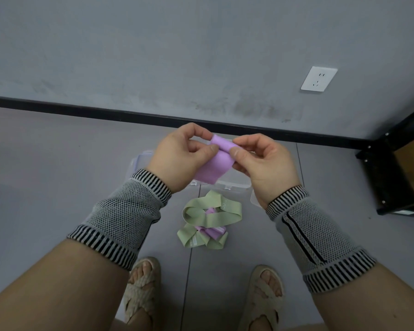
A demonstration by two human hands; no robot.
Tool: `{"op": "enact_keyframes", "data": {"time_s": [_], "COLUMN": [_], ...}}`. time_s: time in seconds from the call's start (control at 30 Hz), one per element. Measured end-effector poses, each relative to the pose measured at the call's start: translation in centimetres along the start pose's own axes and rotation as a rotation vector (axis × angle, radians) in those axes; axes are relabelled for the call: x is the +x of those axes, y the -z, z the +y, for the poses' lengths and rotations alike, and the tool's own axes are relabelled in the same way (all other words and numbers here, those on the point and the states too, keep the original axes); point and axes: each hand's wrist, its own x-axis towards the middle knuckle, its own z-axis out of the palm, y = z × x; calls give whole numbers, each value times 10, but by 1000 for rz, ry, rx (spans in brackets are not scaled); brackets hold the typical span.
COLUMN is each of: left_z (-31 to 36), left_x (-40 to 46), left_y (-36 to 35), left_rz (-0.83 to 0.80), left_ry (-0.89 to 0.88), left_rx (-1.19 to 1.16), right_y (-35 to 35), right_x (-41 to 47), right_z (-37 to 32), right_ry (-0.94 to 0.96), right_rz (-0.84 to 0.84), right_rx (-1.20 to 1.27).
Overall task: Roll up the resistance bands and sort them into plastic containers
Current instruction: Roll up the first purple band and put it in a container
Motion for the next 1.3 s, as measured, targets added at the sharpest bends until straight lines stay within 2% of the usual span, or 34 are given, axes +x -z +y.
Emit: {"op": "enact_keyframes", "data": {"time_s": [0.13, 0.23, 0.47, 0.67, 1.1, 1.3], "left_z": [1, 3, 2, 1, 0, 10], "left_x": [0, -2, -3, -2, -4, -3], "left_y": [2, 0, -1, -3, -4, -8], "left_rz": [-19, -69, -27, -32, -51, 12], "left_ry": [-6, -32, -45, -16, 48, -49], "left_rx": [-81, -78, -211, -234, -245, -45], "right_y": [5, 7, -6, -9, -9, -3], "right_x": [2, 2, -9, -12, -10, -6], "right_z": [-1, -4, -12, -11, -5, -2], "right_ry": [-17, 27, 94, 187, 109, -101], "right_rz": [-38, -60, 122, 166, 185, 103], "right_rx": [64, 20, 65, -45, -51, 226]}}
